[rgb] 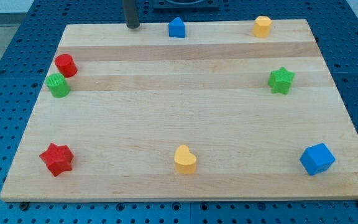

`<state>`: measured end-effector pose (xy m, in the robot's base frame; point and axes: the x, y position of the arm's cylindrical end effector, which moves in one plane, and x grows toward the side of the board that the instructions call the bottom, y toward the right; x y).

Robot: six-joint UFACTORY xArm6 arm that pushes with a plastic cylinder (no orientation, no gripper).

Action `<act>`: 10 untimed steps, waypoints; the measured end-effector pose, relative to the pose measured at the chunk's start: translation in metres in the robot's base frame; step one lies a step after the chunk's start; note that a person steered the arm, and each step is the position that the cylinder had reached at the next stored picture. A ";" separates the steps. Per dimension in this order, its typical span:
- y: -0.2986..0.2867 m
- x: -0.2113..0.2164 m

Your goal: Place the triangle right to the green circle

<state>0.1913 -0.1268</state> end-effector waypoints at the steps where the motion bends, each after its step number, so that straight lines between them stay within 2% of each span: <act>1: 0.027 0.001; 5: 0.134 0.001; 8: 0.125 0.006; 10: 0.127 0.026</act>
<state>0.2177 0.0001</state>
